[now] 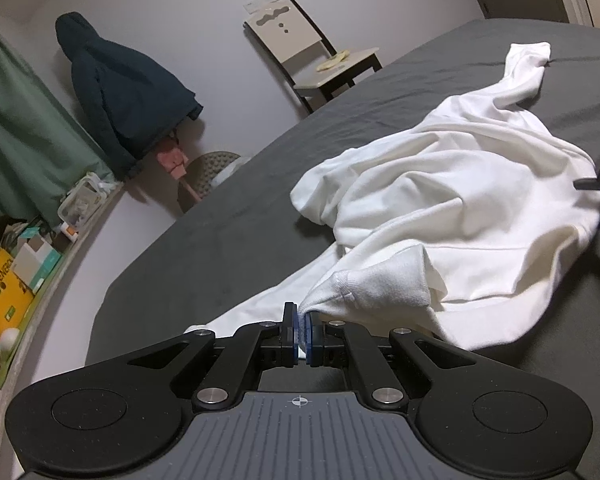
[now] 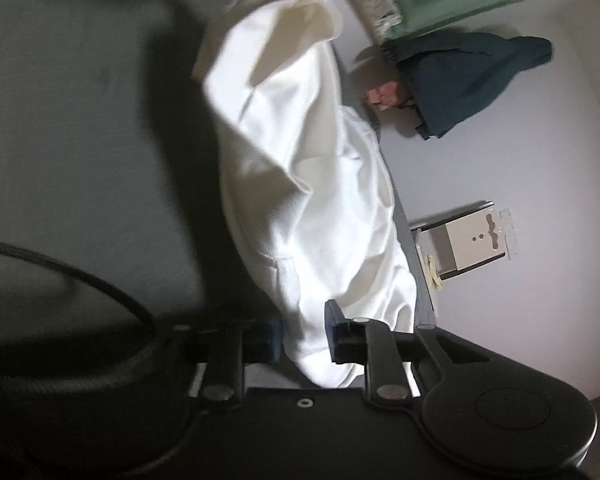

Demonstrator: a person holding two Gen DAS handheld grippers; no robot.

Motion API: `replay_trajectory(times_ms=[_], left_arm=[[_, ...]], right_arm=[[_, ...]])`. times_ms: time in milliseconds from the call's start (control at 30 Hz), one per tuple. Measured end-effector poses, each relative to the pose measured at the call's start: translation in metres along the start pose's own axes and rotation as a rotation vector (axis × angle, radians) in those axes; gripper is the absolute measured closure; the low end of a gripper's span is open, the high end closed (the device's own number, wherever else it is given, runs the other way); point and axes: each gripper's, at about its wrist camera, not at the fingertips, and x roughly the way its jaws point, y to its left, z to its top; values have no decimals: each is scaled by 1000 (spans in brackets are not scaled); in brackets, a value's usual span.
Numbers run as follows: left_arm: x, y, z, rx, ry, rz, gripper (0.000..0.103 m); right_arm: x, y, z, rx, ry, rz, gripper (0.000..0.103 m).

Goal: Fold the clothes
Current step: 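Lift the shirt up with both grippers holding its edges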

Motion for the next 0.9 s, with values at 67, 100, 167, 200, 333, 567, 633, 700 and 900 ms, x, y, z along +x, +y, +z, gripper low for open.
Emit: replay_trajectory(times_ms=[67, 100, 167, 200, 333, 567, 633, 700, 900], left_arm=[[-2, -1, -1, 11, -3, 0, 100], [-3, -1, -2, 18, -6, 1, 100], [-7, -1, -3, 26, -12, 3, 100], [-9, 0, -4, 30, -19, 6, 100], [-24, 3, -1, 67, -80, 42, 100], [-94, 18, 40, 220, -341, 222, 100], [-120, 28, 61, 241, -418, 297, 100], [-148, 40, 83, 259, -495, 381, 99], [-246, 63, 144, 258, -717, 661, 99]], right_arm=[[-2, -9, 0, 45, -9, 8, 94], [-1, -12, 1, 75, -16, 17, 95], [-3, -27, -2, 156, -43, 43, 96], [-7, -37, -4, 204, -60, 57, 96], [-22, -80, -19, 330, -145, 37, 97], [-42, -210, -41, 567, -322, -176, 99], [-52, -250, -42, 624, -397, -234, 99], [-55, -294, -41, 665, -485, -300, 99], [-103, -392, -39, 724, -754, -520, 99]])
